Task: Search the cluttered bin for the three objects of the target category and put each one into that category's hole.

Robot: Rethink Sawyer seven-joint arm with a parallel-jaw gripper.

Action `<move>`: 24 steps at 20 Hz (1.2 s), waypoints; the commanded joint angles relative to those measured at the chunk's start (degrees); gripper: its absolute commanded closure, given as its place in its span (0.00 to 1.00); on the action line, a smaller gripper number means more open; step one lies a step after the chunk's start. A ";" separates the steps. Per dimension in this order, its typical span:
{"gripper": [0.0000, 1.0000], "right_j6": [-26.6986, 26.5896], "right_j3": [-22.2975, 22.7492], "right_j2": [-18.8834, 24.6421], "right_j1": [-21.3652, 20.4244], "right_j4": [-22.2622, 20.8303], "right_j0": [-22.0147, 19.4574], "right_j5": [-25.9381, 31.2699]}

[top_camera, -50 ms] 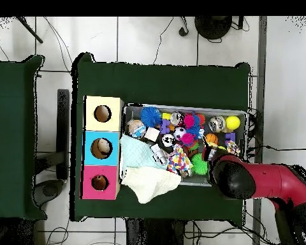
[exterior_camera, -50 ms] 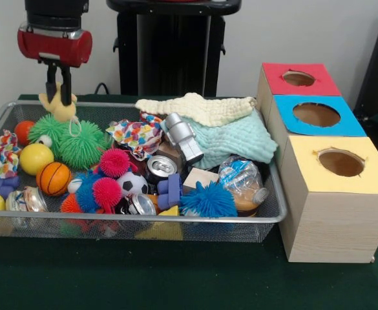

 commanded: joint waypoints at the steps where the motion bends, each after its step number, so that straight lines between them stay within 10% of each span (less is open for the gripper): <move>1: 1.00 -0.19 6.42 -0.27 -5.39 5.18 2.21 6.63; 24: 1.00 12.29 16.77 -7.66 -7.84 19.20 13.42 -1.18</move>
